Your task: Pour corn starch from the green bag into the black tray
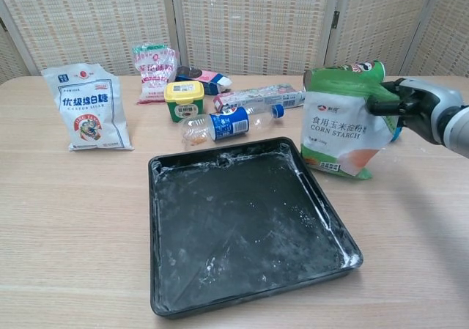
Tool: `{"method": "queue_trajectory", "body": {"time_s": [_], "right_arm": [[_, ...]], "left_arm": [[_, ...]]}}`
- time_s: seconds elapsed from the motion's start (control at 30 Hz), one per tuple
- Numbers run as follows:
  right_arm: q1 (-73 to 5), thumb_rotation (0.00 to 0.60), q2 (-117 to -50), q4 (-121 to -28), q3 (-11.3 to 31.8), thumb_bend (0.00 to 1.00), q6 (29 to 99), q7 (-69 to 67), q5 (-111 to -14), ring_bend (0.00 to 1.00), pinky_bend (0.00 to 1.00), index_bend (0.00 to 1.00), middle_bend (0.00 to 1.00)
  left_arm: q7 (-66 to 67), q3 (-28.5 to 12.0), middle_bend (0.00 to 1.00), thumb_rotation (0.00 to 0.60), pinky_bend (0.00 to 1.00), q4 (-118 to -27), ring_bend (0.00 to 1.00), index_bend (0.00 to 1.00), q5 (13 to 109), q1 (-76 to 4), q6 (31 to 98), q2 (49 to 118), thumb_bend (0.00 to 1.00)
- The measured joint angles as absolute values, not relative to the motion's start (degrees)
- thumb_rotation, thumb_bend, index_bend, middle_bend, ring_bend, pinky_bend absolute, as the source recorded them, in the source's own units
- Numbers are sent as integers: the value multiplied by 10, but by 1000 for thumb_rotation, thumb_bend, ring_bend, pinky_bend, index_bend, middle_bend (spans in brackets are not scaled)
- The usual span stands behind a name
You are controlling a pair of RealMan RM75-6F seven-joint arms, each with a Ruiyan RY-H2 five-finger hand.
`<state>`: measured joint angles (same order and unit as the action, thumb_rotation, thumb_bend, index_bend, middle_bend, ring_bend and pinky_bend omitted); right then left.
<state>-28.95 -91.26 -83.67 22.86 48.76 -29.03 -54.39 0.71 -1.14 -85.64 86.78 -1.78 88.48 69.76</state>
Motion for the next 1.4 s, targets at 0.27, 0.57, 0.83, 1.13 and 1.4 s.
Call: {"method": "queue_trajectory", "body": {"time_s": [0.27,0.57,0.83,1.13,1.4], "right_arm": [[-247,600,-856,-934,214,778,465,-378,-590,268,264,88,132],[-219,600,-792,-979,198,778,461,-430,-709,222,232,38,114],[-253,600,-738,-921,174,432,455,-373,-811,210,212,45,140],[-346,600,-726,-853,147,195,360,-222,-809,143,168,42,105],[-428,600,-782,-762,118,170,290,-140,-789,102,123,2,69]], "left_arm": [[5,-12,143,600,0,-855,146,212,870,-18,885,698,461],[9,-13,144,600,0,-860,147,212,874,-19,886,698,460],[15,-13,144,600,0,-868,147,212,875,-19,888,693,461],[25,-12,144,600,0,-880,147,212,877,-15,895,688,461],[27,-12,144,600,0,-886,147,212,875,-11,899,684,461]]}}
